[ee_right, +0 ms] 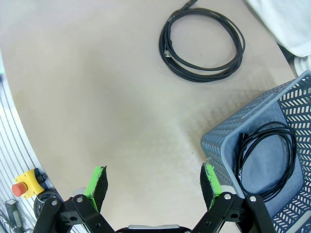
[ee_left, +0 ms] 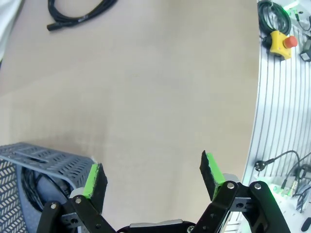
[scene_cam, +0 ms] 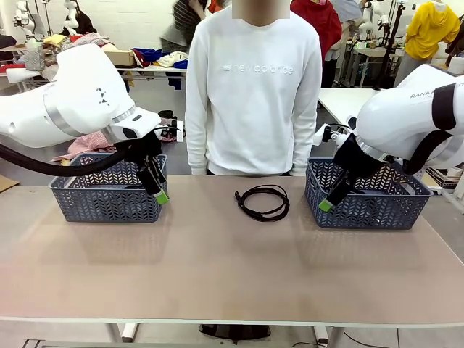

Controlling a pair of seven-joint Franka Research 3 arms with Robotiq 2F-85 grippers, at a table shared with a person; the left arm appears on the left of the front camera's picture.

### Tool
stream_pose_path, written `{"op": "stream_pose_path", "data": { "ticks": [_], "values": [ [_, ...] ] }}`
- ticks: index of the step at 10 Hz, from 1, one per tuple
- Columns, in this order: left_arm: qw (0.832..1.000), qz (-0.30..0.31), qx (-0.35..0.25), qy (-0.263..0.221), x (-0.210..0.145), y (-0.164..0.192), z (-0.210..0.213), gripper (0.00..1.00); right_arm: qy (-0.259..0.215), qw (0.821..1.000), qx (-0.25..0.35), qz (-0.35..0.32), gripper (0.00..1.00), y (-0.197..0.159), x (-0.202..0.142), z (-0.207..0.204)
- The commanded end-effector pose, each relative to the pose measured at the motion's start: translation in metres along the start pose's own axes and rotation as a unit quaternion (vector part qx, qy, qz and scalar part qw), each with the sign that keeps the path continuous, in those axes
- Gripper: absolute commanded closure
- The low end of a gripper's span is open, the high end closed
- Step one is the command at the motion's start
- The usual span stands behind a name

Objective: Organize the cables according to human instructions.
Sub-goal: Pick up a bundle of cables and place it in the basket indicated by the human.

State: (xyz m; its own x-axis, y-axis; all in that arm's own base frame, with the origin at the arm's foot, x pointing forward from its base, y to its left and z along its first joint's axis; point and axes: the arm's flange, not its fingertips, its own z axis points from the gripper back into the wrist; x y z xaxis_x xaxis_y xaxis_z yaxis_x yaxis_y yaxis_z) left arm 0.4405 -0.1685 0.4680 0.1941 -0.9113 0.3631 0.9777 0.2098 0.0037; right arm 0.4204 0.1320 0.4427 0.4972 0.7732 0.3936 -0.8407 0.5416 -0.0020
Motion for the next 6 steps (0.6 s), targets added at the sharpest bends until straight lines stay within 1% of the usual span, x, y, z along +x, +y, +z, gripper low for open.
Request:
{"op": "stream_pose_path", "data": {
  "ticks": [1, 6],
  "values": [
    [1.000, -0.007, -0.002, 0.000, -0.0026, 0.0008, 0.0016, 0.00, 0.000, 1.000, -0.002, -0.001, 0.00, -0.0008, 0.0019, 0.0009],
    [1.000, -0.007, -0.002, 0.000, -0.0026, 0.0008, 0.0016, 0.00, 0.000, 1.000, -0.002, -0.001, 0.00, -0.0008, 0.0019, 0.0009]
  ]
}}
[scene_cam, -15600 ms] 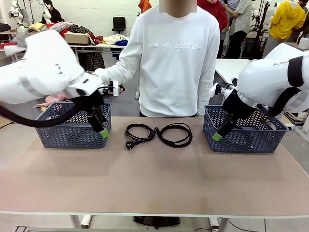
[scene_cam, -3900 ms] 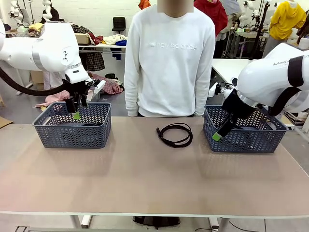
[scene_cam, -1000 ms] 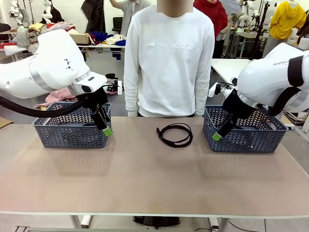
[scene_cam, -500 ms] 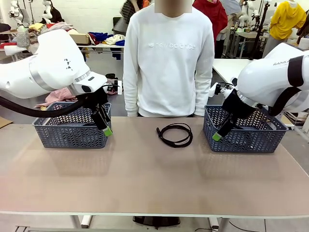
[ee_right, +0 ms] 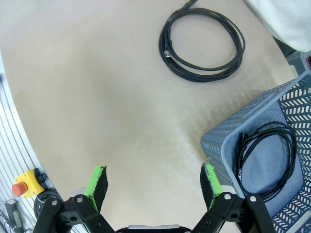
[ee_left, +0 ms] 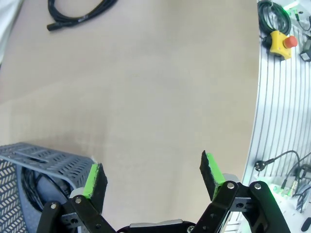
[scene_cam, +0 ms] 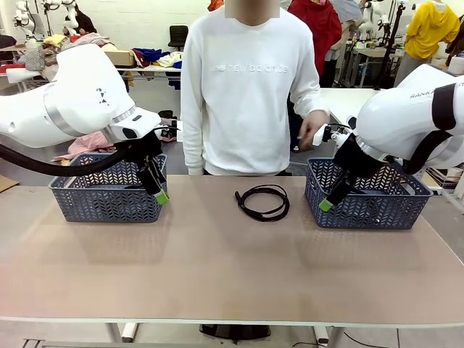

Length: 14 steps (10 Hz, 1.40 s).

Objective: Organize the cables according to human instructions.
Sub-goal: Pick up a bundle of cables and place it in the basket indicated by the human.

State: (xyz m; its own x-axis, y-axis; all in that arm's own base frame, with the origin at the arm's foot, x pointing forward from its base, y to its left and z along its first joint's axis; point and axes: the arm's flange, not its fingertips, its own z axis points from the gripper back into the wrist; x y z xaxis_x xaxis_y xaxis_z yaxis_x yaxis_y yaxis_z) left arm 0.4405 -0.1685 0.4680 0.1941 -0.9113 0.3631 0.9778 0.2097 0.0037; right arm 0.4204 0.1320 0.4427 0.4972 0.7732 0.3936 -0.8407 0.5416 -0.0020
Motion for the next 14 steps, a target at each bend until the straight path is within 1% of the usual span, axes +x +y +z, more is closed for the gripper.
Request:
{"op": "stream_pose_path", "data": {
  "ticks": [1, 12, 14],
  "values": [
    [1.000, -0.007, -0.002, 0.000, -0.003, 0.001, 0.002, 0.00, 0.000, 1.000, -0.002, -0.001, 0.00, -0.001, 0.002, 0.001],
    [1.000, -0.007, -0.002, 0.000, -0.003, 0.001, 0.002, 0.00, 0.000, 1.000, 0.000, 0.000, 0.00, 0.000, 0.000, 0.000],
    [1.000, -0.007, -0.002, 0.000, -0.003, 0.001, 0.002, 0.00, 0.012, 1.000, -0.004, -0.019, 0.00, 0.004, 0.020, -0.007]
  ]
}}
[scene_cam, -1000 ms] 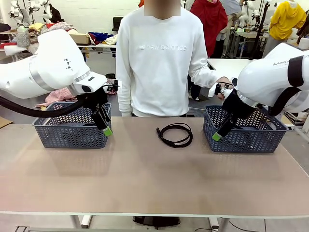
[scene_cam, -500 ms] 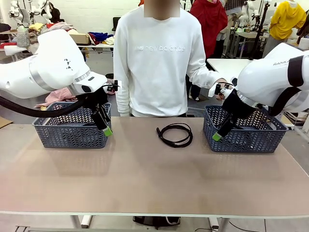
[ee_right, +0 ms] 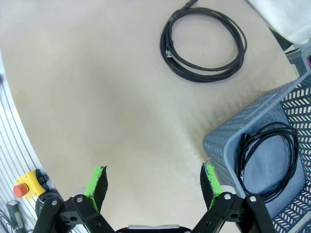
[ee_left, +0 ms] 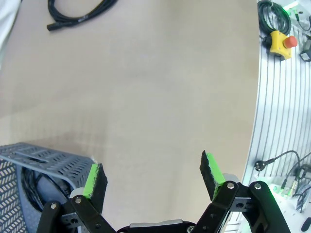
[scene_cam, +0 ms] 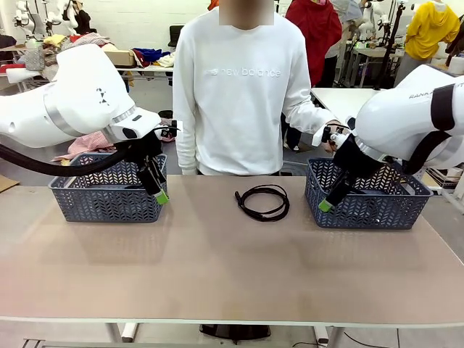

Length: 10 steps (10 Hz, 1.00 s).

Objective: Organize the cables according to human instructions.
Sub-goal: Pick up a bundle of cables and place it in the basket indicated by the human.

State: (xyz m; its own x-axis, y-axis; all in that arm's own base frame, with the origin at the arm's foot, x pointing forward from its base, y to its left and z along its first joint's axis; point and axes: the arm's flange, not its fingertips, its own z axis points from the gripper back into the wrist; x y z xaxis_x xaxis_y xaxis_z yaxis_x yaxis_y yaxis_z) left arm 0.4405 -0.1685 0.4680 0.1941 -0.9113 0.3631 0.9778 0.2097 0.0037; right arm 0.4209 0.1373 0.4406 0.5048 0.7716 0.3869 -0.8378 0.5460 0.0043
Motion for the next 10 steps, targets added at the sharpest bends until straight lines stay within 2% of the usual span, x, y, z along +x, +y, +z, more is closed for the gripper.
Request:
{"op": "stream_pose_path", "data": {
  "ticks": [1, 4, 8, 10],
  "values": [
    [1.000, -0.007, -0.002, 0.000, -0.003, 0.001, 0.002, 0.00, 0.018, 0.999, -0.007, -0.034, 0.00, 0.001, 0.031, -0.006],
    [1.000, -0.007, -0.002, 0.000, -0.003, 0.001, 0.002, 0.00, 0.021, 0.996, -0.005, -0.085, 0.00, -0.001, 0.076, -0.016],
    [1.000, -0.007, -0.002, 0.000, -0.003, 0.001, 0.002, 0.00, 0.052, 0.990, -0.026, -0.129, 0.00, -0.007, 0.146, -0.053],
    [1.000, -0.007, -0.002, 0.000, -0.003, 0.001, 0.002, 0.00, 0.071, 0.987, -0.029, -0.140, 0.00, -0.011, 0.170, -0.069]
  ]
}}
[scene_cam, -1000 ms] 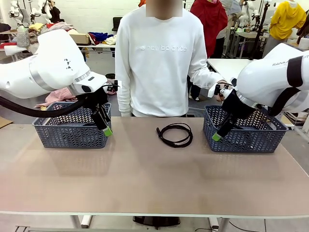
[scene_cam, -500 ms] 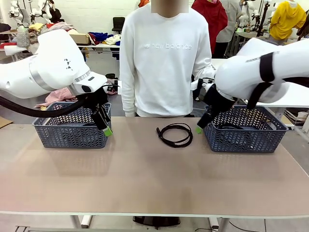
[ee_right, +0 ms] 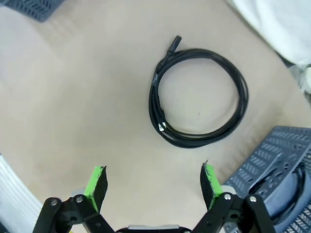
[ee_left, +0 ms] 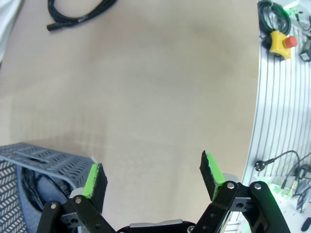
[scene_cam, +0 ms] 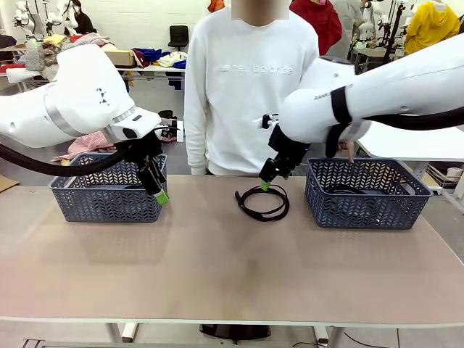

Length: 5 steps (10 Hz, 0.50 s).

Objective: Organize the cables according to human instructions.
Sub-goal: Pick up a bundle of cables and place it in the basket indicated by the human.

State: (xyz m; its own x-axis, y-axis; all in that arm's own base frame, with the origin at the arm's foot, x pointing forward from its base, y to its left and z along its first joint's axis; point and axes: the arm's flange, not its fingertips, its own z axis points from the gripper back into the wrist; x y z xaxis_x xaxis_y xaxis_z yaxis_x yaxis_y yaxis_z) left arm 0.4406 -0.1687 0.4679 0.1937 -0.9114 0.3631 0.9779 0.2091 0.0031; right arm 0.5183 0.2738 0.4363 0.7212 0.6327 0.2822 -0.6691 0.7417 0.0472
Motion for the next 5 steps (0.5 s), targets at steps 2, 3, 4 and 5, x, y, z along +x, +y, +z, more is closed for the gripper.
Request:
{"op": "stream_pose_path", "data": {
  "ticks": [2, 3, 4, 5],
  "values": [
    [1.000, -0.007, -0.001, 0.000, -0.0028, 0.0007, 0.0017, 0.00, 0.031, 0.999, 0.008, -0.007, 0.00, 0.0021, 0.0253, -0.0058],
    [1.000, -0.007, -0.001, 0.000, -0.0028, 0.0007, 0.0017, 0.00, 0.032, 0.999, 0.018, -0.003, 0.00, 0.0004, 0.0225, -0.0034],
    [1.000, -0.007, -0.001, 0.000, -0.0028, 0.0007, 0.0017, 0.00, 0.019, 1.000, 0.009, 0.000, 0.00, 0.0016, 0.0170, -0.0108],
    [1.000, -0.007, -0.001, 0.000, -0.0028, 0.0007, 0.0017, 0.00, 0.019, 1.000, 0.009, 0.000, 0.00, 0.0016, 0.0170, -0.0108]
  ]
}}
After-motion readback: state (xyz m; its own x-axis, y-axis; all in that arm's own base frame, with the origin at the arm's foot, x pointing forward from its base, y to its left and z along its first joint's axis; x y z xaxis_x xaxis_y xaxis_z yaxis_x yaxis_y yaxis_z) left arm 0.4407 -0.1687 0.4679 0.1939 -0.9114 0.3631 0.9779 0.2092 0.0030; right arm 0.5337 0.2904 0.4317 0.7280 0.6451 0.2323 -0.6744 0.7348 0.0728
